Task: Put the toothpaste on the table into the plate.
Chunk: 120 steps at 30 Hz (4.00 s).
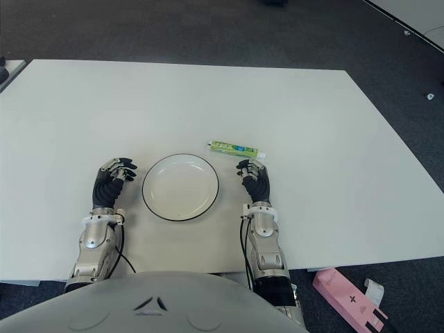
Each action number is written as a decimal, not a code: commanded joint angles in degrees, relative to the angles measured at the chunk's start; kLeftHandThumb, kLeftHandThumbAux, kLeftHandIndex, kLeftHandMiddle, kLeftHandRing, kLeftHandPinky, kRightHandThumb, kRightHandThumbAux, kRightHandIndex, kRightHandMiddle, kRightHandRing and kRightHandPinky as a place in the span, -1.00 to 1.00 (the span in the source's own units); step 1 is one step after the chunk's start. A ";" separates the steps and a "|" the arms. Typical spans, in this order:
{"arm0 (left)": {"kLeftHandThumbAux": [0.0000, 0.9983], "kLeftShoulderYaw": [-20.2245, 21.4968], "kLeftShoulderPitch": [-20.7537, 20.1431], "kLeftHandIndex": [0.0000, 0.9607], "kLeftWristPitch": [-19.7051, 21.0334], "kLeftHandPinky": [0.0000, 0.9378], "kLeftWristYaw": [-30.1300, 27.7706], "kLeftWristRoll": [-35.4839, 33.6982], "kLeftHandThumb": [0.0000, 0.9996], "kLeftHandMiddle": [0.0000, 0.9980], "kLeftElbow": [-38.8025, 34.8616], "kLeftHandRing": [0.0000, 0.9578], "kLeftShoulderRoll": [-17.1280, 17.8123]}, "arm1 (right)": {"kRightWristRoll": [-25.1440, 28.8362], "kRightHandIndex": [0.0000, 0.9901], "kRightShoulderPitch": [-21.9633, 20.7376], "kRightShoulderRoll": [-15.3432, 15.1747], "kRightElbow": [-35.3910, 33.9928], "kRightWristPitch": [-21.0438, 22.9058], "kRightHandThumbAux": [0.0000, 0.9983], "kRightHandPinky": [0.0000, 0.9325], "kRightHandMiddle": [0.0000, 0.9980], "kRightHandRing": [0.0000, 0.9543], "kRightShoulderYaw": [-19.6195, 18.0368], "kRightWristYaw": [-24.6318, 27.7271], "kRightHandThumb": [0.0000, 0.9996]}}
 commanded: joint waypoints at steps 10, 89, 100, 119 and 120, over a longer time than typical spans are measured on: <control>0.36 -0.35 1.05 -0.15 3.02 0.14 -0.41 -0.06 0.67 -0.04 0.55 0.15 -0.07 | -0.16 -0.14 1.39 0.07 1.67 2.85 0.47 0.12 -0.03 0.06 -0.20 0.17 0.43; 0.36 -0.63 1.92 -0.15 3.36 0.14 0.75 0.62 0.67 -0.03 -0.15 0.15 -1.78 | -27.74 -0.91 -42.19 -26.84 31.83 -15.73 0.09 -0.79 -0.92 -0.87 17.95 16.15 -0.01; 0.36 -0.34 2.54 -0.16 2.37 0.15 0.83 0.37 0.67 -0.03 -0.20 0.16 -2.15 | -31.28 -1.00 -48.67 -26.45 44.40 -19.20 -0.42 -1.00 -1.00 -1.00 23.97 16.41 0.01; 0.37 -0.18 2.59 -0.18 2.87 0.13 1.39 0.84 0.67 -0.02 0.04 0.16 -2.16 | -37.32 -1.00 -51.93 -26.25 51.59 -18.89 -0.70 -1.00 -1.00 -1.00 30.63 11.99 0.07; 0.37 -0.17 2.57 -0.18 2.91 0.13 1.38 0.82 0.67 -0.02 0.04 0.16 -2.17 | -37.46 -1.00 -51.95 -26.21 51.82 -18.81 -0.70 -1.00 -1.00 -1.00 30.82 11.92 0.07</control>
